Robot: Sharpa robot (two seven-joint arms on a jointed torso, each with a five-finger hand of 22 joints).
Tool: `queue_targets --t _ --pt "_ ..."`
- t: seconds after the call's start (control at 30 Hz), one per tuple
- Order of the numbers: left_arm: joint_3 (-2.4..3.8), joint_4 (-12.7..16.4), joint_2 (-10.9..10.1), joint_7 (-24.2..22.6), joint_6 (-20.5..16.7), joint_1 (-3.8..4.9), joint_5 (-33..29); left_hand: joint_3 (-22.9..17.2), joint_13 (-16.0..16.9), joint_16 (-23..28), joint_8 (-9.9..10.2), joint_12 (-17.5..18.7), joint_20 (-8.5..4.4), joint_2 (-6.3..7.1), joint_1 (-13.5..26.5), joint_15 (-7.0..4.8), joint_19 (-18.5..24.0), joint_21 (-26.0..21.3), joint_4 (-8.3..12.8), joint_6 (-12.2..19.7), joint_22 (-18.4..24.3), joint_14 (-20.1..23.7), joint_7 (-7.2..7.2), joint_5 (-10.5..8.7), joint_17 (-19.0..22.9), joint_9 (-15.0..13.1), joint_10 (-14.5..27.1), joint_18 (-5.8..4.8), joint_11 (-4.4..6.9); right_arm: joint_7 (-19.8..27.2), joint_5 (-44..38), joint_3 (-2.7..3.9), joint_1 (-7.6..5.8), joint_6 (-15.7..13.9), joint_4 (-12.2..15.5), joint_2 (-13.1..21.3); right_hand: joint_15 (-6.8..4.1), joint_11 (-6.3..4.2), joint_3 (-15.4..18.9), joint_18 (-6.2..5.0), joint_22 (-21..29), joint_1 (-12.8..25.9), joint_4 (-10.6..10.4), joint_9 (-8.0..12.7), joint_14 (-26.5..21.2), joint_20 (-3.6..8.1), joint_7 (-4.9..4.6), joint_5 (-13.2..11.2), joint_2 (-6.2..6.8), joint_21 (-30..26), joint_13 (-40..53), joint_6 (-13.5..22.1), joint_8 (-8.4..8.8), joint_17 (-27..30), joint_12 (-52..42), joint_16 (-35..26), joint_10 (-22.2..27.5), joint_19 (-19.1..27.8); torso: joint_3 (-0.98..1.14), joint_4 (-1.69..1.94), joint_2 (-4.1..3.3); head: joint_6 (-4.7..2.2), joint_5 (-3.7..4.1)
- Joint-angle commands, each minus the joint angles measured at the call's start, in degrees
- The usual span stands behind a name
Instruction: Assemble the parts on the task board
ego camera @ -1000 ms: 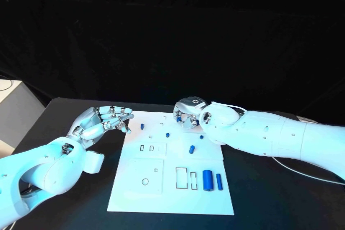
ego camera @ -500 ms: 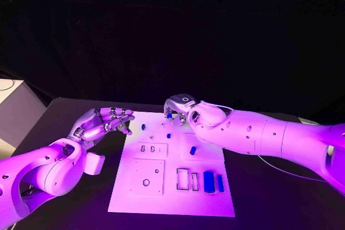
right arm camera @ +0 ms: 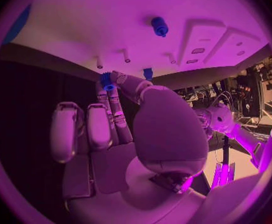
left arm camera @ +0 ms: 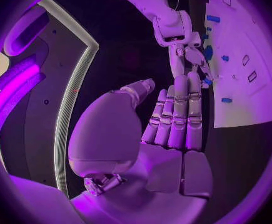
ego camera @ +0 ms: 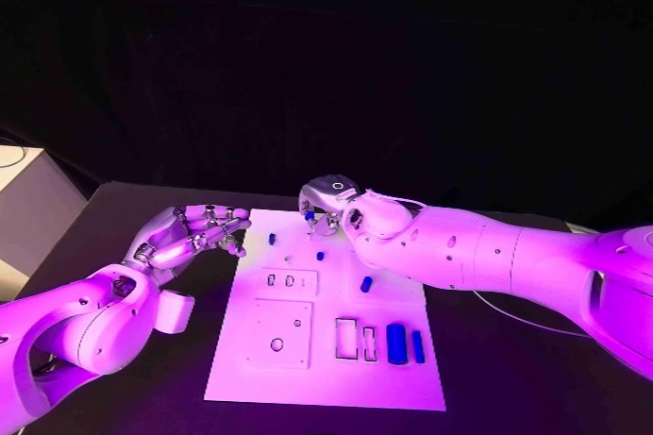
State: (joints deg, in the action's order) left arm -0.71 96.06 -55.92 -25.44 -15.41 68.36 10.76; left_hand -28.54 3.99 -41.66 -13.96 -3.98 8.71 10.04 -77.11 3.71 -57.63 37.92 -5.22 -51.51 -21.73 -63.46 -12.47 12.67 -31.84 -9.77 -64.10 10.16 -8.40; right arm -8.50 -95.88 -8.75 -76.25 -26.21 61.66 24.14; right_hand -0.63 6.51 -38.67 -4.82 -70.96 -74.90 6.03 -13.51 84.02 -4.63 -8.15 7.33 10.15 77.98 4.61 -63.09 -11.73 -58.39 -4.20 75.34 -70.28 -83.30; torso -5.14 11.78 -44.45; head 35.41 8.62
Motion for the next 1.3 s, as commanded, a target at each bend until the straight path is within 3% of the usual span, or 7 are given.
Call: queue_targets --t 0.03,0.6,1.3 --pt "0.05 0.1 0.1 -0.1 1.0 0.14 0.2 -0.2 0.0 -0.4 0.3 0.2 0.14 -0.06 0.3 0.14 0.4 0.4 0.1 0.3 -0.1 0.4 -0.14 -0.37 -0.1 -0.1 0.3 0.13 -0.03 -0.6 -1.4 0.02 0.05 0.8 -0.2 -0.1 -0.31 -2.59 -0.2 1.15 0.0 -1.5 0.2 -0.1 0.5 -0.10 -0.07 0.2 -0.77 0.4 2.0 0.4 -0.29 -0.1 0.1 0.3 -3.0 -0.3 -0.08 0.15 -0.07 0.09 0.05" --pt "0.05 -0.4 0.1 -0.1 1.1 0.25 0.3 -0.2 0.0 -0.4 0.3 0.2 0.16 -0.04 0.3 0.15 0.5 0.4 0.1 0.3 -0.1 0.6 -0.13 -0.40 -0.1 -0.1 0.4 0.13 -0.04 -1.7 -3.4 0.01 0.07 3.5 -0.7 0.3 -0.26 -2.54 -0.2 1.18 -0.2 -1.3 0.3 -0.3 0.5 -0.15 -0.12 0.2 -0.49 0.5 2.1 0.5 -0.32 -0.2 0.2 0.5 -3.0 -0.2 -0.10 0.32 -0.29 0.42 0.18" --pt "0.05 -0.5 0.2 -0.1 1.2 0.26 0.3 -0.2 0.0 -0.5 0.4 0.2 0.18 -0.03 0.3 0.17 0.6 0.5 0.1 0.3 -0.2 0.7 -0.14 -0.42 -0.1 -0.1 0.4 0.13 -0.05 -2.0 -4.3 -0.01 0.54 5.0 -1.9 -0.2 -0.21 -2.50 0.0 1.17 -0.3 -1.0 0.3 -0.4 0.4 -0.21 -0.14 -0.1 -0.24 0.5 2.2 0.6 -0.35 0.2 0.4 0.3 -2.9 -0.1 -0.29 0.45 -0.43 0.57 0.34"
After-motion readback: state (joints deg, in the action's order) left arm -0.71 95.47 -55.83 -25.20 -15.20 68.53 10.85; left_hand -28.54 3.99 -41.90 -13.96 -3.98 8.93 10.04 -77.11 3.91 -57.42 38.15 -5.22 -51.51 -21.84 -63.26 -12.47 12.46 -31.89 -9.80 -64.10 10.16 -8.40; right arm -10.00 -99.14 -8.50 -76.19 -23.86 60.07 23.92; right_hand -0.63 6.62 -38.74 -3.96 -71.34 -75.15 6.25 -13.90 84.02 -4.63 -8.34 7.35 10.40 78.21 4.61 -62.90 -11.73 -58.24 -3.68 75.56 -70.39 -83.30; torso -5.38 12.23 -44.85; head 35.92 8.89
